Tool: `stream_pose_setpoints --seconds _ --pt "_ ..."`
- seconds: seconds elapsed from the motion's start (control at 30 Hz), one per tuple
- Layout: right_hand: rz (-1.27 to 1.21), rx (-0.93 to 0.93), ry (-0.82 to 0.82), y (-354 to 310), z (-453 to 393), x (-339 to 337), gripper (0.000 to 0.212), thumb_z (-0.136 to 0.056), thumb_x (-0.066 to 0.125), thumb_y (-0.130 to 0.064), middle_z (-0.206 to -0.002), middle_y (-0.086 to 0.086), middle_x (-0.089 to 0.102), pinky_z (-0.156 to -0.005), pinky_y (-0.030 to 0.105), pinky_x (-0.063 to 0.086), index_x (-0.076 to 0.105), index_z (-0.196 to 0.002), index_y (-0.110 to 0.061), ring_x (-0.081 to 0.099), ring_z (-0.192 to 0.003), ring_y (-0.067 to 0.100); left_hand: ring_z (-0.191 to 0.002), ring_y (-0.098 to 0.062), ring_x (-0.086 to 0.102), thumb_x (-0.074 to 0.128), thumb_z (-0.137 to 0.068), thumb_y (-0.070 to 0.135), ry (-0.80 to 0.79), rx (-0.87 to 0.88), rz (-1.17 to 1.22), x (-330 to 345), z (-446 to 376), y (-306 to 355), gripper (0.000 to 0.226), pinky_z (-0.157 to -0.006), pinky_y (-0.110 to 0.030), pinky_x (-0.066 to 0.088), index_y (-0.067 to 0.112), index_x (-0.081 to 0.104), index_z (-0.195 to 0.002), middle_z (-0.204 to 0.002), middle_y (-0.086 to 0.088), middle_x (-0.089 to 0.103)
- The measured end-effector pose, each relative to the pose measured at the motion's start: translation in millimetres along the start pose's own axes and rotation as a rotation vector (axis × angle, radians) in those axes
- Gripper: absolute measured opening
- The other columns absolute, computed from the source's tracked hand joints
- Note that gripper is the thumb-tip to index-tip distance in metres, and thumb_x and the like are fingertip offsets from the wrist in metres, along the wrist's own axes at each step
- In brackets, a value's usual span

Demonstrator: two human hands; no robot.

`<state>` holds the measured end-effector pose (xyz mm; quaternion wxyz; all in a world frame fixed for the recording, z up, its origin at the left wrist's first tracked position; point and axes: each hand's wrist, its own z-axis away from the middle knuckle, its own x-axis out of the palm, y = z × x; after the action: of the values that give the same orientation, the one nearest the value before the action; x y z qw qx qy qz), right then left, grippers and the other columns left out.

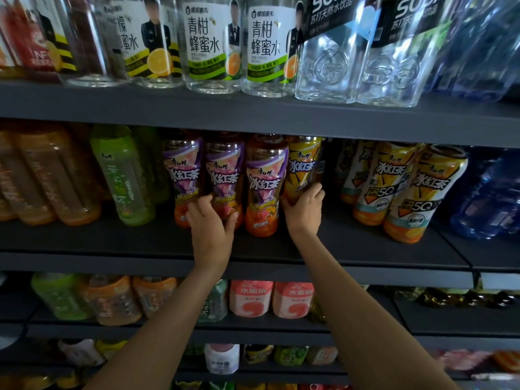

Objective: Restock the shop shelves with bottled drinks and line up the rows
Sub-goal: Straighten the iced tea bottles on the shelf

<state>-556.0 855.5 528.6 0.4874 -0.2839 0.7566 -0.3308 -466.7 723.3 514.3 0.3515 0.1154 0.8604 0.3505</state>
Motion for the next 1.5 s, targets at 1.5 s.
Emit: stream_pose_setpoints --seconds 1.5 --pt "-0.219 -0.157 -0.190 -33 1 18 0.045 -0.079 0.070 -0.015 -0.116 0.016 0.058 -0.091 0.042 0.049 0.048 -0.117 -0.001 0.057 -0.108 0.030 -0.102 -0.025 0.058 0.067 -0.069 0.058 -0.297 0.051 -0.162 -51 8 19 0.064 -0.084 -0.037 0.048 0.012 0.052 -0.110 -0.106 -0.008 0.063"
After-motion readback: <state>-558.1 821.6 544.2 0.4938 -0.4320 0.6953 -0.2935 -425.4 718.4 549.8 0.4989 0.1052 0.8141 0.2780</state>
